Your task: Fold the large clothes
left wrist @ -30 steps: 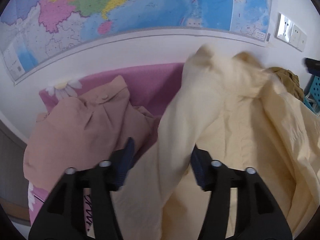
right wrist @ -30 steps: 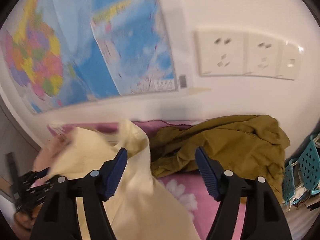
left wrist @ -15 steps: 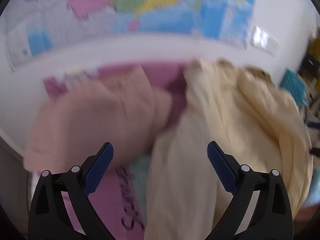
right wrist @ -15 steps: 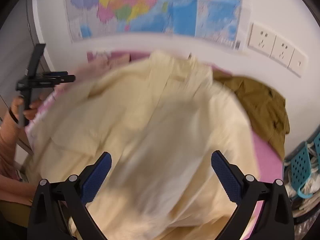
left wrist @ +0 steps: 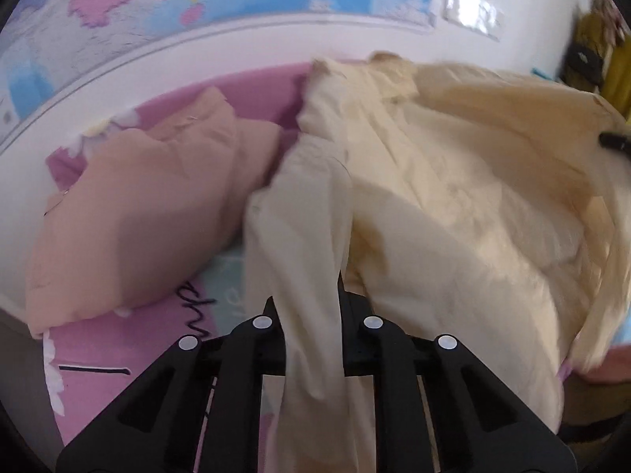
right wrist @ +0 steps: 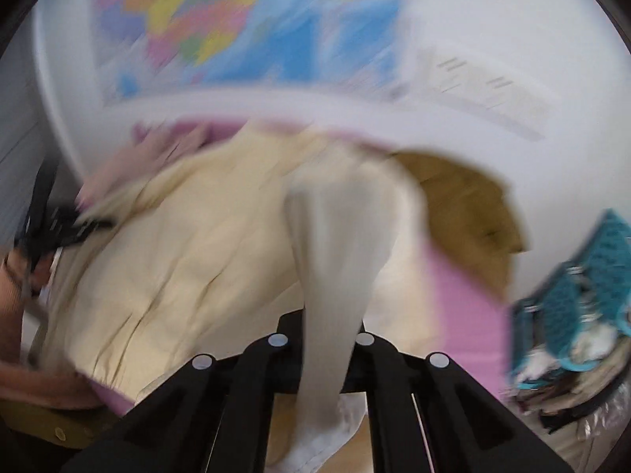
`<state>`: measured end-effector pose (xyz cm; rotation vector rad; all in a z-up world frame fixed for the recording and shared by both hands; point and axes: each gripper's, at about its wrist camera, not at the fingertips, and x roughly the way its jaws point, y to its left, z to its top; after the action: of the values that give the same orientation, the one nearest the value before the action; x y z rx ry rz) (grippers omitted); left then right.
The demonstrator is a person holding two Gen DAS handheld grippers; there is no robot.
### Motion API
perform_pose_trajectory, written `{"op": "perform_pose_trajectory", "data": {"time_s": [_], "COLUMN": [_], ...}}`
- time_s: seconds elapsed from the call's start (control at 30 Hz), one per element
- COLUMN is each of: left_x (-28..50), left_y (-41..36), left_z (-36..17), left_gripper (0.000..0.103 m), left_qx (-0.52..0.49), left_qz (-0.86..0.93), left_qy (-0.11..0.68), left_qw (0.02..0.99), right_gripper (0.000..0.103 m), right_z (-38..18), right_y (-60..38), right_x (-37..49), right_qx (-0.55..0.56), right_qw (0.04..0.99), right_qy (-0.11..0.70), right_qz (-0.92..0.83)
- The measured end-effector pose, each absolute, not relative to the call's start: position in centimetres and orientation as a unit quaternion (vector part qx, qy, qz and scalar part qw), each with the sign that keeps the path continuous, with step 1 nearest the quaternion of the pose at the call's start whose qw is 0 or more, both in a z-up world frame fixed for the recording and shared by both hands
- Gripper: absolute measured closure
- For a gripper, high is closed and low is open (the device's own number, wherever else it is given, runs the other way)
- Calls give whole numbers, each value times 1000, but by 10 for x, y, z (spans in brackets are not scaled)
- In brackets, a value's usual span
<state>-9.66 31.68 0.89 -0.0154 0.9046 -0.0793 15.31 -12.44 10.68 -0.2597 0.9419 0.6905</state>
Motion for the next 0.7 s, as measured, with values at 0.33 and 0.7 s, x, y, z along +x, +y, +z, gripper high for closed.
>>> {"op": "perform_pose_trajectory", "data": {"time_s": [0.33,0.7], "left_x": [-88,-85], "left_y": [338,330], "left_z": [15,-19], "left_gripper": [24,37], "left_qx": [-13,6], "left_qz": [-4,-28], "left_qy": [422,474], "left_qw": [907,880], "right_gripper": [68,6], "right_z": [21,-3], "right_y": [-199,-248], "right_x": [319,268], "right_qx": [-138,53], "right_qw": [811,772], "right_qy": [545,578], "right_qz": [162,257]}}
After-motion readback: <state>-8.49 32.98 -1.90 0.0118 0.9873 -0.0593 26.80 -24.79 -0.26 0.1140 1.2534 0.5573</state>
